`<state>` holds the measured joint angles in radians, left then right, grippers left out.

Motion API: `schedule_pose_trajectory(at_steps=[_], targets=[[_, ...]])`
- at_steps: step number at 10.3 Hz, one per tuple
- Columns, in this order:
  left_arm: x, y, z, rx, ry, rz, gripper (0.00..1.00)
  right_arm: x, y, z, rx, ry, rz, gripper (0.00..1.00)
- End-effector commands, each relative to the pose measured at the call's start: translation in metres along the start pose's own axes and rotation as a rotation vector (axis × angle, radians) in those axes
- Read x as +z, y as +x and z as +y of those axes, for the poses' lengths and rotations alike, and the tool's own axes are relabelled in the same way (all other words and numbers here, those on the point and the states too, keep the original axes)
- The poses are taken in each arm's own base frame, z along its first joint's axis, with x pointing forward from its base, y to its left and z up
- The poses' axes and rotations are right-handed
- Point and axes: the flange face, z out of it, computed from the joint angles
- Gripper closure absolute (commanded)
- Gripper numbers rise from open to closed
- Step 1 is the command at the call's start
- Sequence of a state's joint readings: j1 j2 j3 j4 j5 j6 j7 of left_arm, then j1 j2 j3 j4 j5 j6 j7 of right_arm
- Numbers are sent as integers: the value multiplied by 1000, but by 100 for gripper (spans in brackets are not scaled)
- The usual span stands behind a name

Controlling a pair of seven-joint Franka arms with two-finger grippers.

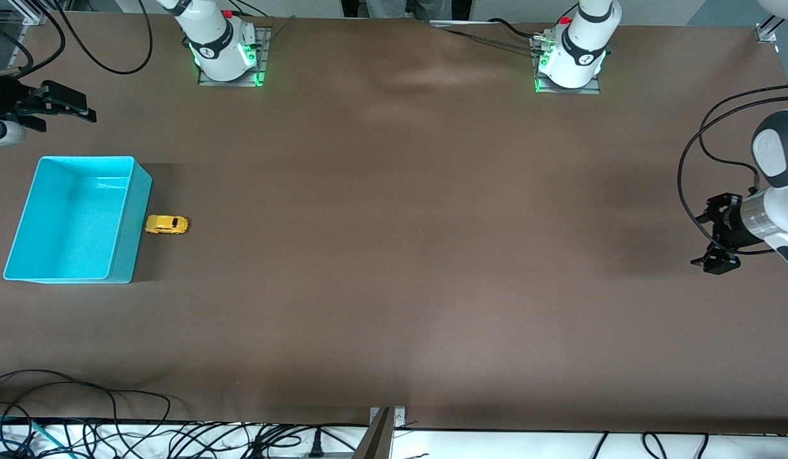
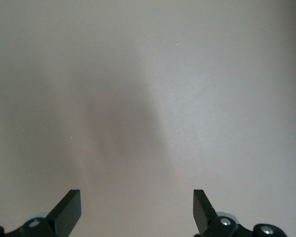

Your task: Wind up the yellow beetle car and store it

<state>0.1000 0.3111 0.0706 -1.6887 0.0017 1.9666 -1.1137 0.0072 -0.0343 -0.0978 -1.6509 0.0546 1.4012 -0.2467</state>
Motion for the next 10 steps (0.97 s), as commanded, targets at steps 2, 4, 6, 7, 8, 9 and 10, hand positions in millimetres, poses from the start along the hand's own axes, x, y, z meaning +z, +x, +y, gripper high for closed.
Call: schedule_pose_trajectory(at_steps=[2, 4, 6, 7, 8, 9, 10], targets=[[-50, 2, 0, 349, 39, -51, 0, -1, 6, 5, -7, -13, -7, 0], [-78, -4, 1, 499, 48, -61, 0, 7, 16, 11, -26, -11, -6, 0], [-90, -13, 1, 620, 36, -58, 0, 31, 35, 18, -107, -29, 34, 0], [-119, -20, 3, 638, -9, -29, 0, 41, 34, 17, -118, -36, 59, 0], [-140, -29, 5, 659, -21, -18, 0, 53, 36, 6, -140, -35, 46, 0], [-160, -31, 2, 683, -28, -21, 0, 64, 40, -1, -152, -38, 41, 0], [-178, -36, 2, 804, -43, -13, 0, 89, 42, 3, -141, -38, 39, 0]])
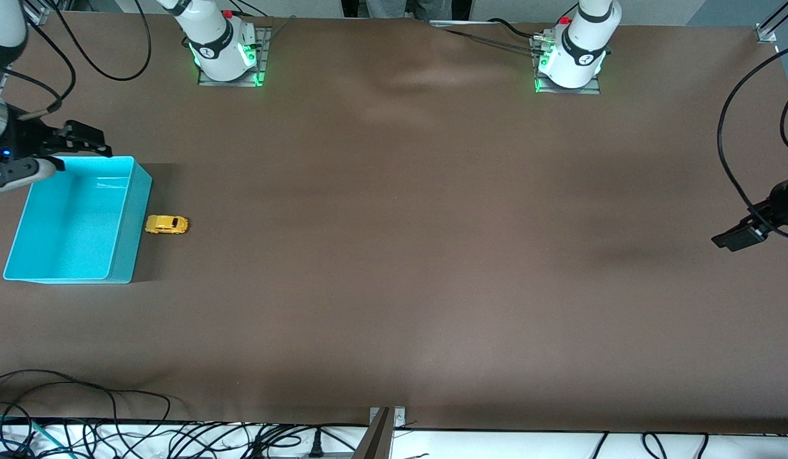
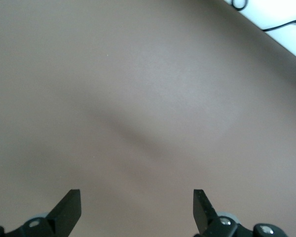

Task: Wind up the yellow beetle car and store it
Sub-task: 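Move the right gripper over the car beside the blue box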

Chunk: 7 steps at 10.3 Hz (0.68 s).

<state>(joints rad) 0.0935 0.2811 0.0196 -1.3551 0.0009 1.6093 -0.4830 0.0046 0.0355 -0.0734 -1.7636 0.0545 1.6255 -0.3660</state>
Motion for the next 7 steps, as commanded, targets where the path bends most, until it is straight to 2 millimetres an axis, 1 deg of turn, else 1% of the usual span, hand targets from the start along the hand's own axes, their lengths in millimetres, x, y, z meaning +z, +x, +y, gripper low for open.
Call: schedule_pose_trajectory(at_steps=[1, 2, 3, 4, 5, 7], targets=[[-34, -15, 13, 234, -34, -2, 0, 54, -10, 14, 11, -20, 21, 0], [-35, -17, 17, 244, -38, -1, 0, 80, -12, 20, 17, -25, 36, 0], [-37, -23, 26, 259, -50, -4, 0, 91, -13, 23, 16, -34, 41, 0], [-56, -39, 31, 290, -71, 17, 0, 100, -16, 26, -3, -72, 23, 0], [-60, -47, 38, 298, -89, 14, 0, 121, -21, 29, -50, -99, 2, 0], [-59, -52, 46, 328, -86, 14, 0, 159, -32, 36, -116, -101, 3, 0]])
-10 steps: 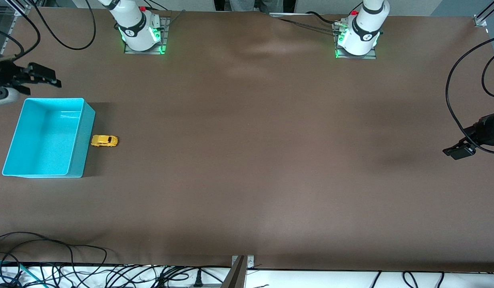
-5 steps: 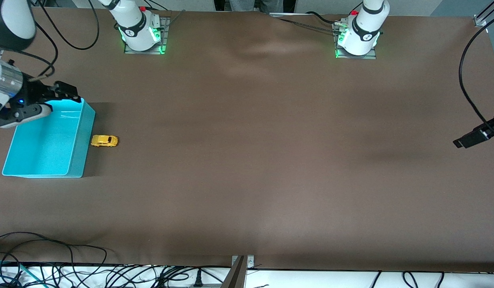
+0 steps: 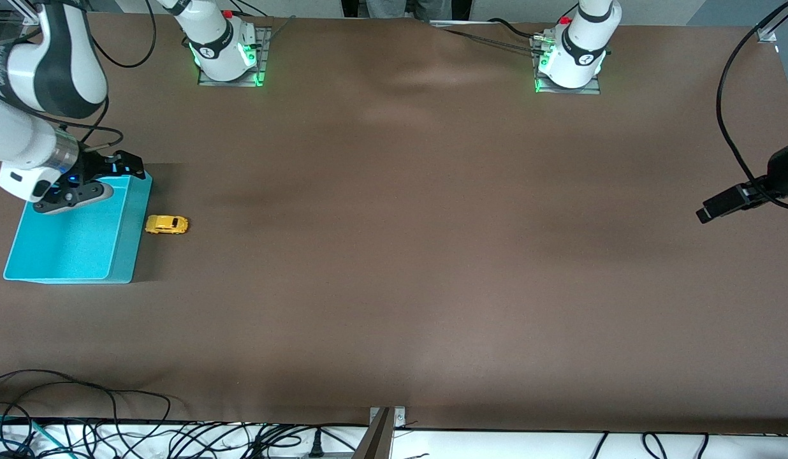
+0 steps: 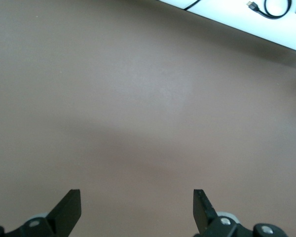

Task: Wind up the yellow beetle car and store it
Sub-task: 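Move the right gripper over the car beside the blue box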

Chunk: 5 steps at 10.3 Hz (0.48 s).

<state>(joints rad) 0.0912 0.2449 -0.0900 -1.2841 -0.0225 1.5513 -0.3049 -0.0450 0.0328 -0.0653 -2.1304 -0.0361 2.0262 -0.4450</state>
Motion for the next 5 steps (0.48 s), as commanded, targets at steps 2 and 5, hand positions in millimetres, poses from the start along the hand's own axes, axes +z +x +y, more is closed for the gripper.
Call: schedule_pose_trajectory(at_steps=[2, 5], targets=[[-3, -4, -2, 51, -12, -13, 0, 30, -24, 3, -191, -5, -5, 0], [2, -4, -5, 44, -11, -26, 0, 42, -18, 31, -732, -69, 59, 0]])
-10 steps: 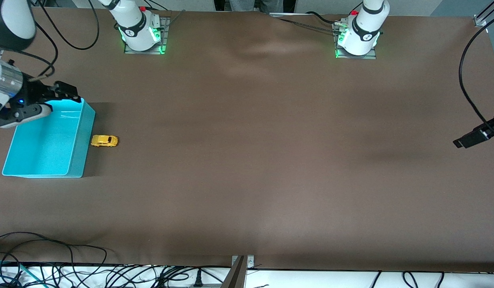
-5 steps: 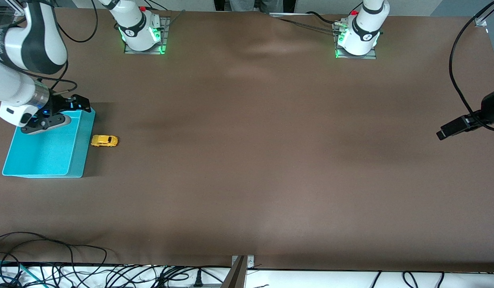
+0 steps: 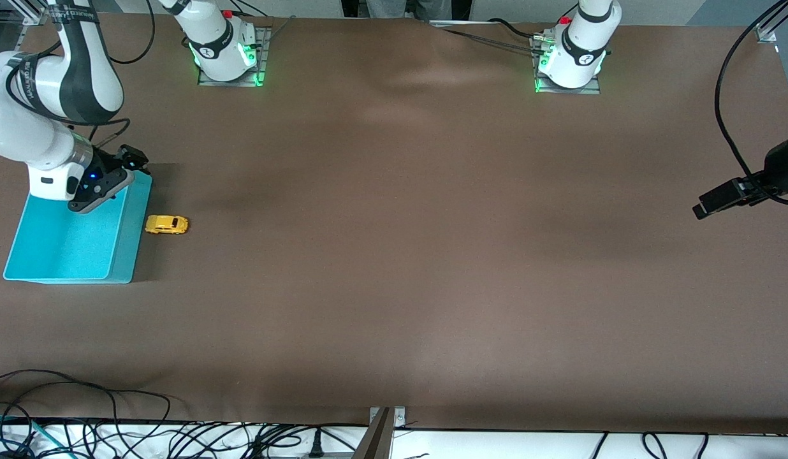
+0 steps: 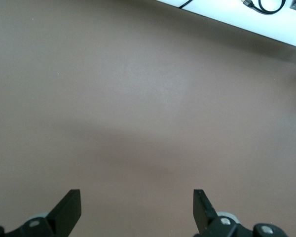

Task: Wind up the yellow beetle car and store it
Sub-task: 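Move the right gripper over the car beside the blue box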

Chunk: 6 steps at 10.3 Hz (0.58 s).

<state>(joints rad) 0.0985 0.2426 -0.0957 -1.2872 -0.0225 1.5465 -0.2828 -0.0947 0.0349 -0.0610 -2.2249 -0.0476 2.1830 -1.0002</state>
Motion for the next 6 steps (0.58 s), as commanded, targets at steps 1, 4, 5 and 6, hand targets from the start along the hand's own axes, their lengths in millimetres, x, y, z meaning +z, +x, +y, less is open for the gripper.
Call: schedule_pose_trajectory(at_steps=[1, 4, 5, 6], targets=[[3, -3, -2, 25, -17, -23, 0, 22, -13, 13, -287, -33, 16, 0], [15, -7, 0, 38, -4, -42, 0, 58, -3, 10, -449, -13, 8, 0], [11, -12, 4, 48, -10, -38, 3, 66, 5, 4, -505, -14, 12, 0], [14, -18, 5, 51, -6, -43, 3, 73, 8, 6, -502, -32, 21, 0]])
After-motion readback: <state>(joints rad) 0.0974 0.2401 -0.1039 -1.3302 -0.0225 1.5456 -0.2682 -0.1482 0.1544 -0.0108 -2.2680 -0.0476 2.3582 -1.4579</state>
